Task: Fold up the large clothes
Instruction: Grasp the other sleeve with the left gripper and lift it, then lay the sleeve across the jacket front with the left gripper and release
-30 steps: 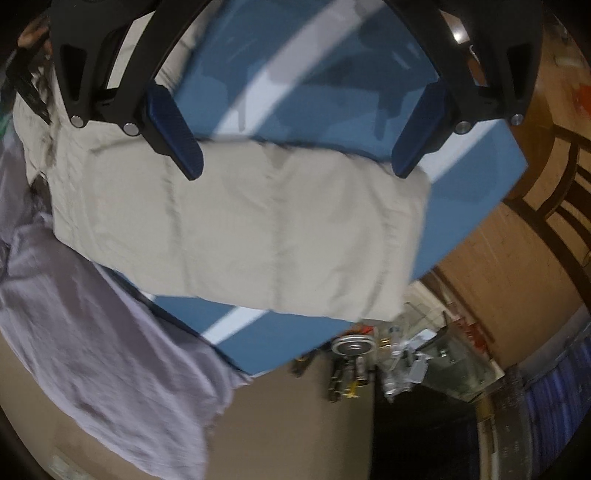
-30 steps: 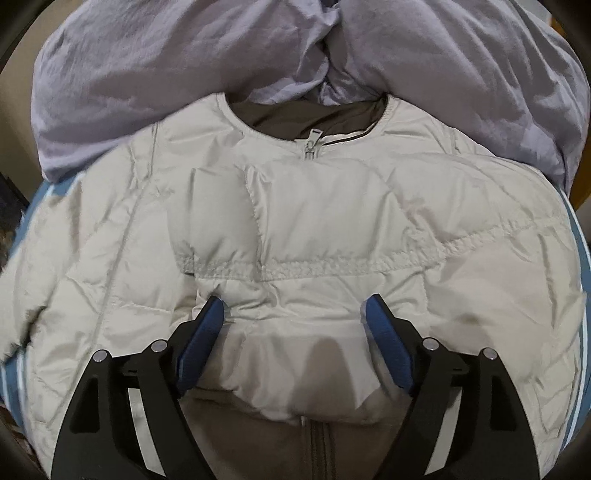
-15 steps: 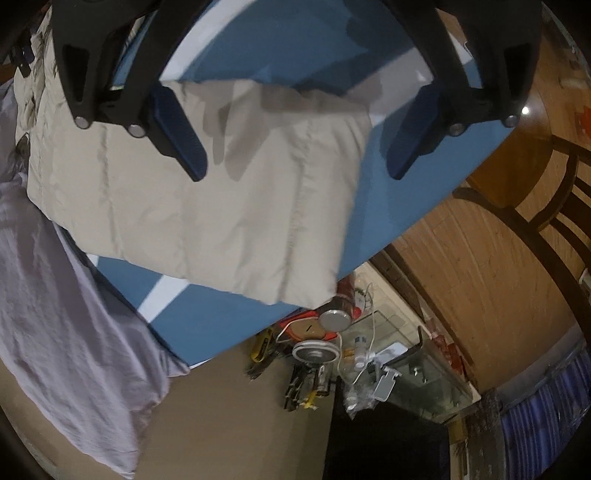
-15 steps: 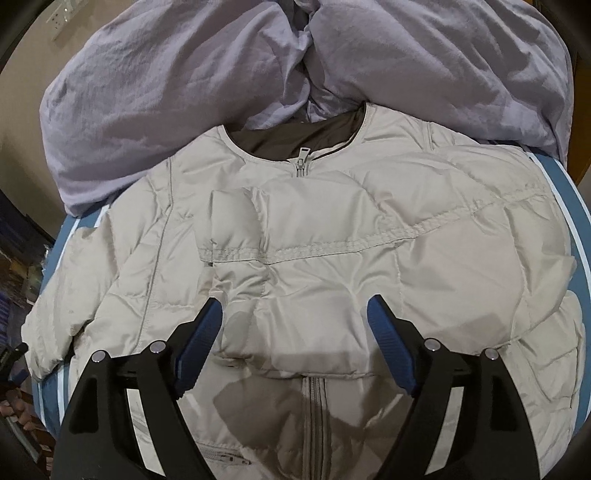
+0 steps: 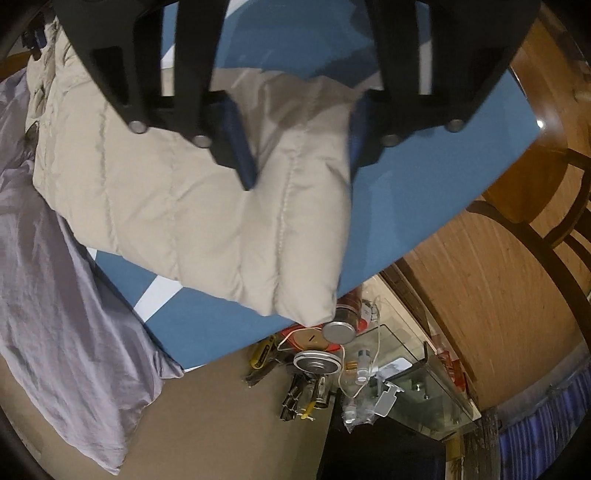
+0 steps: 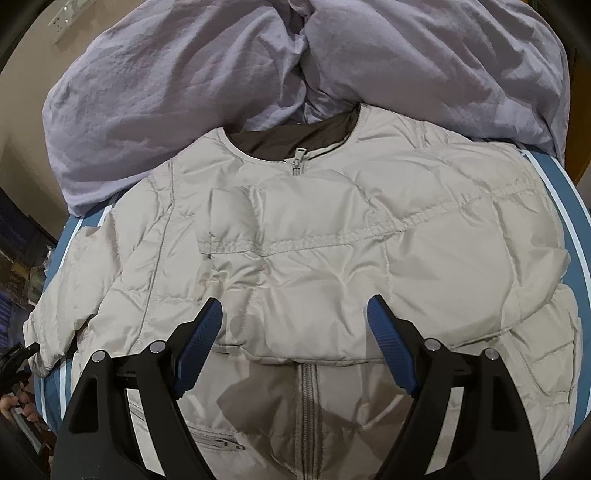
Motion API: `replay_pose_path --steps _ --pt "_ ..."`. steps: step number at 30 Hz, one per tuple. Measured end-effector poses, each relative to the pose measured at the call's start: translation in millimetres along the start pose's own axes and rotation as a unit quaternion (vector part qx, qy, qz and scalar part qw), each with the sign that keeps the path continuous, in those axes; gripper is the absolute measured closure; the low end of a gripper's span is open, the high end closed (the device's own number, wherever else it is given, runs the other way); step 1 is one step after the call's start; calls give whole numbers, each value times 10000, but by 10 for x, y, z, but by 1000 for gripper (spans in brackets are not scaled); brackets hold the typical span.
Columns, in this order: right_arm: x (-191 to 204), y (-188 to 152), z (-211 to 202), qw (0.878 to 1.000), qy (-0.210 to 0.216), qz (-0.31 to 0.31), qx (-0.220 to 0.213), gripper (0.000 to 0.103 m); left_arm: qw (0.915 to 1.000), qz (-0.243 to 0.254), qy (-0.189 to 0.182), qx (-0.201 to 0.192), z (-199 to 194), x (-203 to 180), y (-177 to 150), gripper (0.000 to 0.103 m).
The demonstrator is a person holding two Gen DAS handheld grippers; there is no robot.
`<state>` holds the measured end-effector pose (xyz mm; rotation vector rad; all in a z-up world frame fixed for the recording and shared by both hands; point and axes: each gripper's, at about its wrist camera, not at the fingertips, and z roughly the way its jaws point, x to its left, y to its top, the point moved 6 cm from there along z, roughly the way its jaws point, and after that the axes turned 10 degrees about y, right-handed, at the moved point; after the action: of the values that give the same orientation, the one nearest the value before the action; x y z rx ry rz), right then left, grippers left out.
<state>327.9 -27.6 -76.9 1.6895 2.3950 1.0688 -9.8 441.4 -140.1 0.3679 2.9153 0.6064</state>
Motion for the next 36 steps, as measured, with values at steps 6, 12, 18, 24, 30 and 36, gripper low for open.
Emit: replay_pose_path --steps 6,12,18,24,30,36 --pt "-75 -27 -44 10000 10 74 -4 21 9991 301 274 -132 -89 -164 8 81" --pt "-160 -45 -115 9999 24 89 -41 21 9978 446 377 -328 -276 -307 67 88" --pt "-259 -61 -200 9998 81 147 -83 21 9941 734 176 -776 -668 -584 162 89" --pt "-339 -68 -298 9997 135 152 -149 21 9860 1096 -363 -1207 -1196 -1118 185 90" --pt "-450 -78 -412 9995 131 163 -239 21 9728 1542 -1040 -1378 -1687 -1767 66 90" --pt "-657 -121 -520 9992 62 263 -304 21 9527 2059 -1731 -1416 -2104 -2476 -264 90"
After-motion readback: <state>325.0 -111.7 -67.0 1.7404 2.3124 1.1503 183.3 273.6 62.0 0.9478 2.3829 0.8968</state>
